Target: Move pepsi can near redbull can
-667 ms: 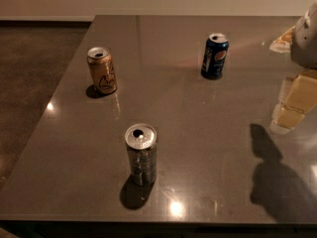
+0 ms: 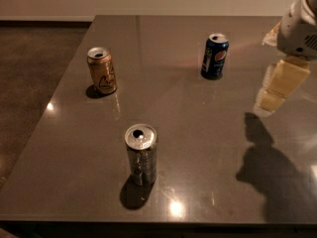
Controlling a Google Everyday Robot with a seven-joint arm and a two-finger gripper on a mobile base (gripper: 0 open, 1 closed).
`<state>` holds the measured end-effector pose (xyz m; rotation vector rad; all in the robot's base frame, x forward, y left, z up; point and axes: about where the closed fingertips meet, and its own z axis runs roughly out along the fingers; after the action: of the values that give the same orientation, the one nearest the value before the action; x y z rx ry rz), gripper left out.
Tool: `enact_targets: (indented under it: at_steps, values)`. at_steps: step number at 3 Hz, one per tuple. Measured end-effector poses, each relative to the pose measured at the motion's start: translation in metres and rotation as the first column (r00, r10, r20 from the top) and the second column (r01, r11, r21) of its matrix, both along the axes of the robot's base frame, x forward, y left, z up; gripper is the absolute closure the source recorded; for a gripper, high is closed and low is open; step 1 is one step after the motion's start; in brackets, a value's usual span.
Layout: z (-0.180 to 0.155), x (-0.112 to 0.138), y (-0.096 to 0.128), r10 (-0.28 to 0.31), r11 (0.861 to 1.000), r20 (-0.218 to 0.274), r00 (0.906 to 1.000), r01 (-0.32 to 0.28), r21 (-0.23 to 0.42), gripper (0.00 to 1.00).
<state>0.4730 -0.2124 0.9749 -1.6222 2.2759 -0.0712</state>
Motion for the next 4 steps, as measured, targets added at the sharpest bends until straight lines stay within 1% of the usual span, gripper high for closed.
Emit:
enact_targets:
  at_steps: [1, 2, 3, 4]
  values:
    - [-0.009, 0.049, 0.001, -0.100, 0.993, 0.007, 0.9949, 0.100, 0.071, 0.00]
    - [-0.016, 0.099, -0.001, -0.218, 0.964, 0.027, 0.9756, 0.211, 0.163, 0.00]
    - [-0.022, 0.143, -0.003, -0.314, 0.926, 0.041, 0.9486, 0.296, 0.232, 0.00]
    - [-0.032, 0.179, -0.001, -0.391, 0.889, 0.046, 0.9193, 0.364, 0.277, 0.00]
